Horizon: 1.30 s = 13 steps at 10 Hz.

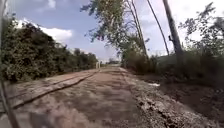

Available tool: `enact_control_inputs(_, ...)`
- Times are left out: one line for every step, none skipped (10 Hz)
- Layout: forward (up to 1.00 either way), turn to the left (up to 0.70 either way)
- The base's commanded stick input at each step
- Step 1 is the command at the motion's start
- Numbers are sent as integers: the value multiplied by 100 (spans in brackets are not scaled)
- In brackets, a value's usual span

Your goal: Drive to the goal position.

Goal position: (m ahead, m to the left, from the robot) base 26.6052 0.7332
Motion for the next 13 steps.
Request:
enact_control_inputs(70,1)
enact_control_inputs(70,2)
enact_control_inputs(70,14)
enact_control_inputs(70,10)
enact_control_inputs(70,6)
enact_control_inputs(70,3)
enact_control_inputs(70,0)
enact_control_inputs(70,0)
enact_control_inputs(70,0)
enact_control_inputs(70,0)
enact_control_inputs(70,0)
enact_control_inputs(70,0)
enact_control_inputs(70,0)
